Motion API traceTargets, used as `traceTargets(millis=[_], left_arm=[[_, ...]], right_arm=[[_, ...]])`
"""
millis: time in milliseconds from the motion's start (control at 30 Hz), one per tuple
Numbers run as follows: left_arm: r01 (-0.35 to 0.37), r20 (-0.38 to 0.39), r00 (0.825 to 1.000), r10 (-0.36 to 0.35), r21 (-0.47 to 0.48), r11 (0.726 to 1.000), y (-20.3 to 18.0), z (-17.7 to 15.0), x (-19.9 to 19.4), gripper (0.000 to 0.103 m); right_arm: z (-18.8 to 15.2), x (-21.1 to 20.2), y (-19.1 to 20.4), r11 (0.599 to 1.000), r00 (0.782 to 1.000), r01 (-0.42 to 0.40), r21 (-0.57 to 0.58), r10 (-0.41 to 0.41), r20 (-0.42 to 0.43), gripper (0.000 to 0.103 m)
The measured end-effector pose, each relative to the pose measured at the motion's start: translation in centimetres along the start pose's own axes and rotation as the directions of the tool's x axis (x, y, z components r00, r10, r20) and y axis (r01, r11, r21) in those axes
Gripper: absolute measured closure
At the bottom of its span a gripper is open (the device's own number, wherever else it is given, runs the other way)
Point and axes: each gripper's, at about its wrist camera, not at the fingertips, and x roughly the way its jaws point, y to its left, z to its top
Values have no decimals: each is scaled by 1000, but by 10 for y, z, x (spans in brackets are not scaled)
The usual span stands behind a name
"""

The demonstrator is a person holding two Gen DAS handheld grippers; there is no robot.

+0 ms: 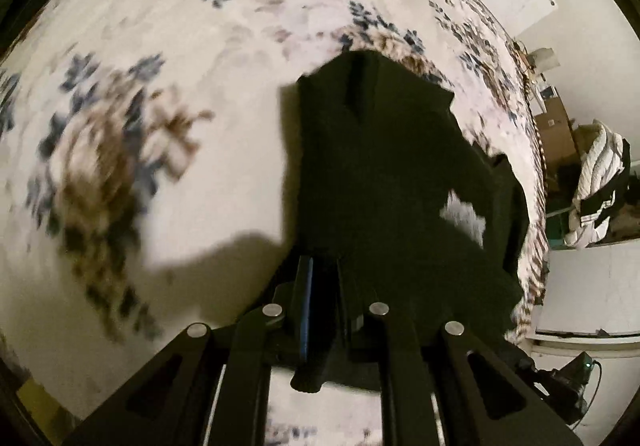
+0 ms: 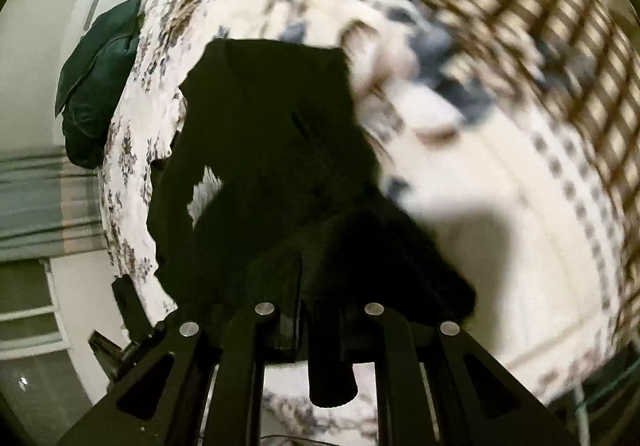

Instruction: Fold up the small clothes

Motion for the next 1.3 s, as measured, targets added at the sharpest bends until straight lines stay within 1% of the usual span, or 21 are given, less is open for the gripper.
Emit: traceTargets(millis=[100,233,300,433,533,567,600,633,667,700,733,800,900,1000,1067,1100,1133,1167,1233,1267,1300], left_arm=[[-34,-20,999,34,16,999,9,-20,-3,94],[-73,-40,996,74,43,996,23,-32,22,93],[-74,-16,997,75,64,995,19,-28,32,92],[-43,34,999,39,94,995,3,-8,40,90],[-30,43,999,26,91,995,-3,4,41,87],[-25,43,999,21,97,995,-6,6,37,78],[-30,42,999,26,107,994,-9,5,33,73],[-36,37,999,32,131,991,-13,2,25,59],[-41,36,999,36,152,987,-16,-3,18,48],[-54,38,998,48,178,982,-20,-10,11,45],[-67,41,997,60,204,977,-23,-16,5,43],[-121,55,992,110,287,950,-33,-34,-4,42],[-241,91,970,224,440,865,-47,-64,-3,42],[-346,127,933,338,580,737,-56,-92,15,42],[-394,161,906,391,659,641,-60,-108,32,42],[-420,184,888,421,696,582,-62,-115,45,42],[-436,197,876,441,714,548,-62,-118,52,42],[-450,211,865,456,730,514,-63,-120,59,42],[-472,244,846,474,758,451,-66,-122,72,42],[-478,256,841,477,766,431,-67,-122,75,42],[-481,266,835,481,778,405,-68,-123,81,42]], right_arm=[[-26,-7,-15,999,999,37,-8,-38,-28,90],[-40,4,-41,995,994,99,-10,-99,-48,90],[-36,16,-44,995,994,100,-22,-100,-32,90],[-15,31,-21,996,998,63,-68,-62,21,90],[3,38,-8,995,998,58,-87,-56,25,87],[7,39,-4,993,998,67,-97,-66,12,85],[10,38,0,989,996,84,-118,-85,-2,74],[11,36,5,984,995,98,-150,-100,-7,65],[8,29,11,969,992,126,-211,-127,6,48],[4,23,15,953,988,152,-264,-152,22,38],[-1,18,20,932,983,181,-314,-178,38,36],[-18,8,33,844,961,275,-461,-259,100,35],[-50,4,44,673,912,401,-622,-355,205,35],[-85,13,48,487,868,470,-736,-406,286,35],[-104,22,45,368,839,502,-783,-427,338,35],[-111,27,43,329,831,507,-797,-431,351,35],[-117,35,42,284,821,514,-809,-436,369,35],[-124,42,41,230,804,531,-815,-442,399,35],[-132,53,39,160,785,546,-822,-439,437,35],[-136,60,37,115,773,555,-824,-436,460,35],[-139,65,37,90,767,558,-825,-434,472,35]])
